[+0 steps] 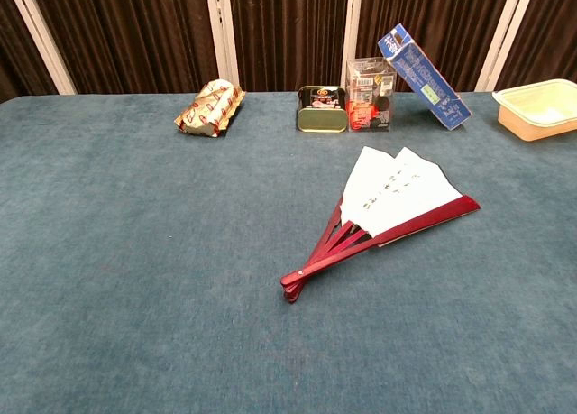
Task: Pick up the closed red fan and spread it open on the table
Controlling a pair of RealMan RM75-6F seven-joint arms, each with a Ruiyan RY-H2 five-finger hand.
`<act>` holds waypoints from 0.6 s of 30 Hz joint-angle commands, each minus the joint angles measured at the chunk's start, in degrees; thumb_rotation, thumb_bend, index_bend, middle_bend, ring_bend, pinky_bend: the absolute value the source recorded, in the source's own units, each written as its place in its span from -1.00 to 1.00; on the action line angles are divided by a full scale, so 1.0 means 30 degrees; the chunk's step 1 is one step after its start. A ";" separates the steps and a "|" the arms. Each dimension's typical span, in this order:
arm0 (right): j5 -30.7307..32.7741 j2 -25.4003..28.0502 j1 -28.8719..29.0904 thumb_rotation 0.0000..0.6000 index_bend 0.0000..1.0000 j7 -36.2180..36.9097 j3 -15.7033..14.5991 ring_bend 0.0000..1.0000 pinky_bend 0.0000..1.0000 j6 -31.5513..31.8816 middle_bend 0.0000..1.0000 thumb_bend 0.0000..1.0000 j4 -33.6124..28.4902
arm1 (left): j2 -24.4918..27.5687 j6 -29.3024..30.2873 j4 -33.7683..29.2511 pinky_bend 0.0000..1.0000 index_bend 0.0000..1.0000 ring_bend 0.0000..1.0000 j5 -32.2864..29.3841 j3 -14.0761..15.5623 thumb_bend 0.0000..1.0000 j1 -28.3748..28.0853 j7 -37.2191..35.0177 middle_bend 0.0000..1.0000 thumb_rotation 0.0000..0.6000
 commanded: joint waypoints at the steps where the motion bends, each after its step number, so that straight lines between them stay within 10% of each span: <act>1: -0.0016 0.0013 0.0013 1.00 -1.00 -0.0018 -0.0025 -1.00 -1.00 -0.0044 -1.00 -0.61 0.0022 | 0.0005 0.0018 -0.0020 -1.00 -1.00 -1.00 0.0002 0.0001 -1.00 0.0009 -0.0023 -1.00 1.00; 18: -0.2927 -0.0925 0.1038 1.00 -1.00 0.1749 -0.0089 -1.00 -1.00 0.0540 -1.00 -0.61 0.1531 | -0.0038 -0.0044 -0.0004 -1.00 -1.00 -1.00 0.0185 0.0050 -1.00 -0.0069 0.0147 -1.00 1.00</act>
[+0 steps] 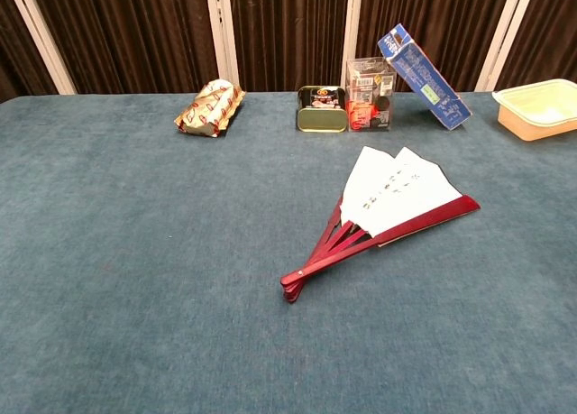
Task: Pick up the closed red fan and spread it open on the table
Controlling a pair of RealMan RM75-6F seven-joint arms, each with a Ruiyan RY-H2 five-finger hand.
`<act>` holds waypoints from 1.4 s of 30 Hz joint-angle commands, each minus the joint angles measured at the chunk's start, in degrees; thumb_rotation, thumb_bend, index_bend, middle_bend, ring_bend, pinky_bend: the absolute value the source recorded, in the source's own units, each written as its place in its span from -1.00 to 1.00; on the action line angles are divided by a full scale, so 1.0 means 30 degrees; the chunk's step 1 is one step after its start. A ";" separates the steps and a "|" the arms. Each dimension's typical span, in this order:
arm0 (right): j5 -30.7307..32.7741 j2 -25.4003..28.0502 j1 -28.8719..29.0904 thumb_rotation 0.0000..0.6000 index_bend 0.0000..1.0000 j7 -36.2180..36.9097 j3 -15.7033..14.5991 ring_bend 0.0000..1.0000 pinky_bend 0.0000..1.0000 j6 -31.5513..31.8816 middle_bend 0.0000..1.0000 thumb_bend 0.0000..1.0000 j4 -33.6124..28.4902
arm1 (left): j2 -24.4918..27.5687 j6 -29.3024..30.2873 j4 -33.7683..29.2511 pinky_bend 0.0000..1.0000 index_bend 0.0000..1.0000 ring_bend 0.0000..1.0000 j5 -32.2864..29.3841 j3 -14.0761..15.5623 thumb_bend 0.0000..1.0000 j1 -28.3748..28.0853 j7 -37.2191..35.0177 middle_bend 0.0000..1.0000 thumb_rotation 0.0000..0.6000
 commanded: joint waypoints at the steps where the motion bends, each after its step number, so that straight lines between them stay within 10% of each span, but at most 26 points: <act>1: -0.0869 -0.0719 0.0617 1.00 -1.00 0.0838 0.0227 -1.00 -1.00 0.0278 -1.00 -0.61 0.0932 | -0.0019 0.0004 0.0014 -1.00 -1.00 -1.00 0.0099 0.0029 -1.00 -0.0021 0.0070 -1.00 1.00; 13: -0.0593 -0.3704 0.3805 1.00 -0.31 0.2087 0.1395 -1.00 -1.00 -0.2817 -0.84 -0.61 0.3820 | -0.0100 0.0015 0.0071 -1.00 -1.00 -1.00 0.0212 0.0052 -1.00 -0.0068 0.0153 -1.00 1.00; 42: 0.1546 -1.3452 0.7771 1.00 -0.07 0.2404 0.2358 -1.00 -1.00 -0.5858 -0.74 -0.61 1.2310 | -0.0207 -0.0582 -0.0073 -1.00 -1.00 -1.00 -0.0257 -0.0110 -1.00 -0.0358 0.0726 -1.00 1.00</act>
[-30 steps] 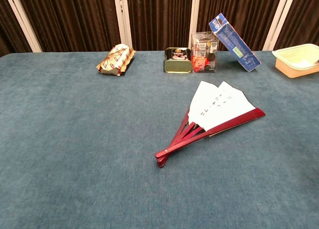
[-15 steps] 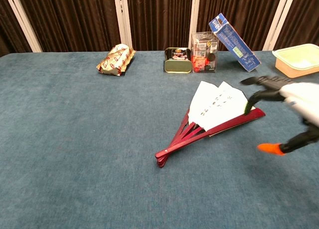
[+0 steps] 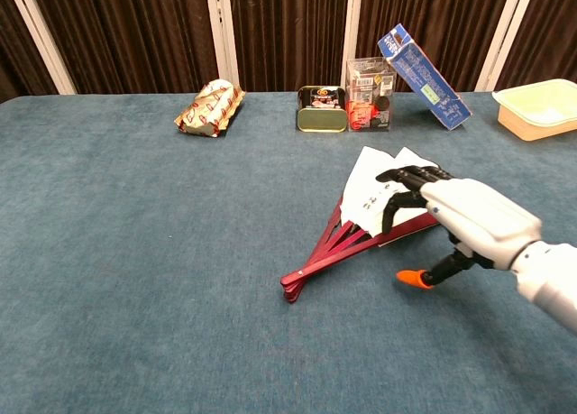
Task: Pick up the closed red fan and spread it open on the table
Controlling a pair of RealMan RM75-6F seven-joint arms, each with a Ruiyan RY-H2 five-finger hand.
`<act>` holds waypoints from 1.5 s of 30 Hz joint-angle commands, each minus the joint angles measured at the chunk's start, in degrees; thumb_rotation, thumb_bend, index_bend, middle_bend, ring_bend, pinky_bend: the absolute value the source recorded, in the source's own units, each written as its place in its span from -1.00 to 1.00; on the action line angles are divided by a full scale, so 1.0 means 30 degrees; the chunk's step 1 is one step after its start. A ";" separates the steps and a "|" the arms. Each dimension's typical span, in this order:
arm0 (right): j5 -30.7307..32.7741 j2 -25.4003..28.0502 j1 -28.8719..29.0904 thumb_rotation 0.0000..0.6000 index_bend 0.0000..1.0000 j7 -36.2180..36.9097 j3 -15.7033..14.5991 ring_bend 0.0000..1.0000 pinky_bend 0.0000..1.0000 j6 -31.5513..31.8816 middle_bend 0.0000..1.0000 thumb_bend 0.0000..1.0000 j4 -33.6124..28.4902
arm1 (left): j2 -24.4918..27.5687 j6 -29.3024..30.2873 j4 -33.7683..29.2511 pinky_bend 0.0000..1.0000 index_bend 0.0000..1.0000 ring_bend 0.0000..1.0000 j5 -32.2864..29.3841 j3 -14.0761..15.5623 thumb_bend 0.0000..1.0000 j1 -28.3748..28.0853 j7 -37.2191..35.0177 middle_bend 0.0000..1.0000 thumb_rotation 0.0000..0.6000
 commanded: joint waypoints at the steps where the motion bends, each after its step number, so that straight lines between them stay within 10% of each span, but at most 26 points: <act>1: 0.0171 -0.0463 0.0298 1.00 -0.06 0.0167 0.0037 -1.00 -1.00 -0.0042 -0.74 -0.61 0.0462 | 0.0006 -0.0047 -0.0025 -1.00 -1.00 -1.00 -0.0052 -0.0010 -1.00 -0.0020 -0.0039 -1.00 1.00; 32: 0.0993 -0.2366 0.1096 1.00 0.32 0.0389 -0.0398 -0.99 -1.00 0.0033 -0.56 -0.27 0.1953 | 0.0033 -0.0265 -0.0137 -1.00 -1.00 -1.00 -0.0215 -0.0014 -1.00 -0.0140 -0.0119 -1.00 1.00; 45: 0.1154 -0.0765 0.1731 1.00 0.38 -0.0408 0.0975 -0.98 -1.00 0.0950 -0.51 -0.24 -0.1805 | 0.0085 -0.0271 -0.0244 -1.00 -1.00 -1.00 -0.0188 0.0037 -1.00 -0.0137 -0.0239 -1.00 1.00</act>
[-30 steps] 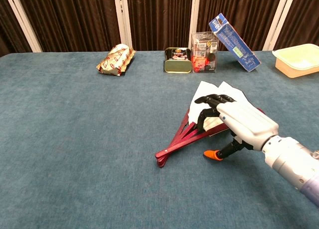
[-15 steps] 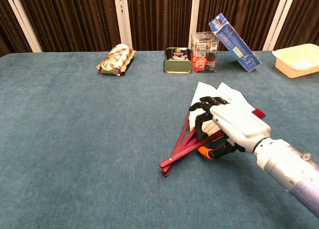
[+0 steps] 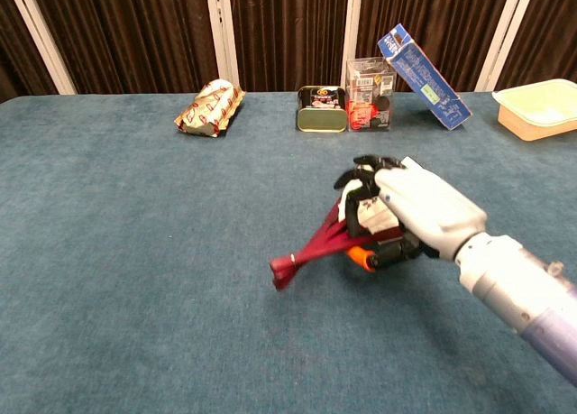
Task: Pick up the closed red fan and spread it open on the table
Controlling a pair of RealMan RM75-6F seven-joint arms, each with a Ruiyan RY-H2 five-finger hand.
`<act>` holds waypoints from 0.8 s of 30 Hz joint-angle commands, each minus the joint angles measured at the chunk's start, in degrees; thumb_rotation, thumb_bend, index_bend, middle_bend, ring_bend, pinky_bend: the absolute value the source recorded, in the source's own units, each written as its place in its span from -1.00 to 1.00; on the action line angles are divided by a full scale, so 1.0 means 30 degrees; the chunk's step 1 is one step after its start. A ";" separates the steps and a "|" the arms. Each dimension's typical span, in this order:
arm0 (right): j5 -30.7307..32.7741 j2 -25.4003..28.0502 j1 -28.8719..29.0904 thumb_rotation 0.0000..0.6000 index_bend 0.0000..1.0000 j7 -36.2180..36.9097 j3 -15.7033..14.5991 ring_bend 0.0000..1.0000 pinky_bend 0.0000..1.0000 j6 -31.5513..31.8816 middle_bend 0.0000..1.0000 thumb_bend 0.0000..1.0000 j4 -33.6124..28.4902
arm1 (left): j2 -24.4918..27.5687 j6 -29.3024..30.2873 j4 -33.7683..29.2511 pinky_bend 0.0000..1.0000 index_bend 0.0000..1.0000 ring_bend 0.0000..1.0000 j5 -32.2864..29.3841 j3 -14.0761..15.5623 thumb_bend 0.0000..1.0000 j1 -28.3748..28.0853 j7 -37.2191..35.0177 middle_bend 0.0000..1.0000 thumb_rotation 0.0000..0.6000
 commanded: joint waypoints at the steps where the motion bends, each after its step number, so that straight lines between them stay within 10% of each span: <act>1: 0.0213 0.0960 0.0306 1.00 0.38 -0.0633 0.0744 -0.98 -1.00 0.0212 -0.51 -0.24 -0.1942 | 0.0022 0.0028 -0.0023 -1.00 -1.00 -1.00 0.0015 0.0006 -1.00 0.0010 -0.0015 -1.00 1.00; 24: 0.5560 0.5728 0.1190 1.00 0.41 -0.5094 0.5772 -0.98 -1.00 -0.1292 -0.51 -0.23 -1.1766 | 0.1000 -0.0446 -0.1465 -1.00 -1.00 -1.00 -0.0376 -0.1532 -1.00 -0.1363 0.0938 -1.00 1.00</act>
